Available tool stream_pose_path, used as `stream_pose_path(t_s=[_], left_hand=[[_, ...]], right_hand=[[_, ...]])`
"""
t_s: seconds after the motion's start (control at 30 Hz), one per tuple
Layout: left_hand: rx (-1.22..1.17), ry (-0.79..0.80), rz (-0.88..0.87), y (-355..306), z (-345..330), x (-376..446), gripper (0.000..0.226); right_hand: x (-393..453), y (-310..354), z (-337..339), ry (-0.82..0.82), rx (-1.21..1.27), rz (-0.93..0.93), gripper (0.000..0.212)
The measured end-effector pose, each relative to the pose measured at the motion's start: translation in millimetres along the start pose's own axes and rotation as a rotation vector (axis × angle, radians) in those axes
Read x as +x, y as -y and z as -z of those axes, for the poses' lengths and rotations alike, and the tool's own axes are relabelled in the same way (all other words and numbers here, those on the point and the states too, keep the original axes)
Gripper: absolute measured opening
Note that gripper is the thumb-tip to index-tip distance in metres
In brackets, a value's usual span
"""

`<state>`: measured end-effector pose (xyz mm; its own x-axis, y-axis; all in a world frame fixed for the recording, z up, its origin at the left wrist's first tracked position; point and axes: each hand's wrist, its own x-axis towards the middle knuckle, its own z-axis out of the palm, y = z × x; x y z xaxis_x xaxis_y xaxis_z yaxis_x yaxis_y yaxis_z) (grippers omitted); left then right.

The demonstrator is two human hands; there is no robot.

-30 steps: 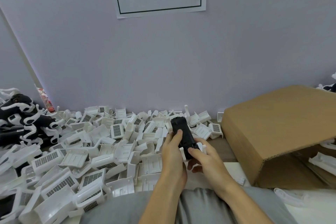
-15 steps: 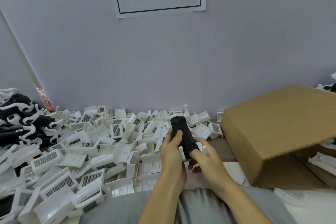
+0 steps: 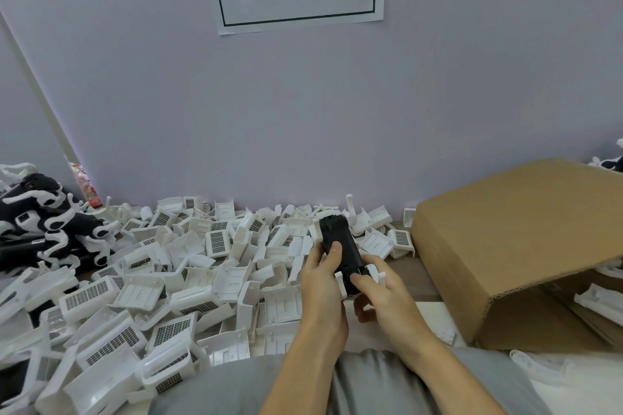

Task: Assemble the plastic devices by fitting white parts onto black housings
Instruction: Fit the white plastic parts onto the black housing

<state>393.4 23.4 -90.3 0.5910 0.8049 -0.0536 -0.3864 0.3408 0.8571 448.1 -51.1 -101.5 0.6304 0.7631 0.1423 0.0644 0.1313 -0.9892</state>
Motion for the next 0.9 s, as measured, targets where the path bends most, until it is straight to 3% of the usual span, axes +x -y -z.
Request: stream_pose_path(t_s=[0.9], left_hand=[[-0.084,0.044,0.014,-2.7,2.8,-2.7,0.025]], right_hand=[[-1.7,0.1,0.8,0.0,-0.026,0.02,0.03]])
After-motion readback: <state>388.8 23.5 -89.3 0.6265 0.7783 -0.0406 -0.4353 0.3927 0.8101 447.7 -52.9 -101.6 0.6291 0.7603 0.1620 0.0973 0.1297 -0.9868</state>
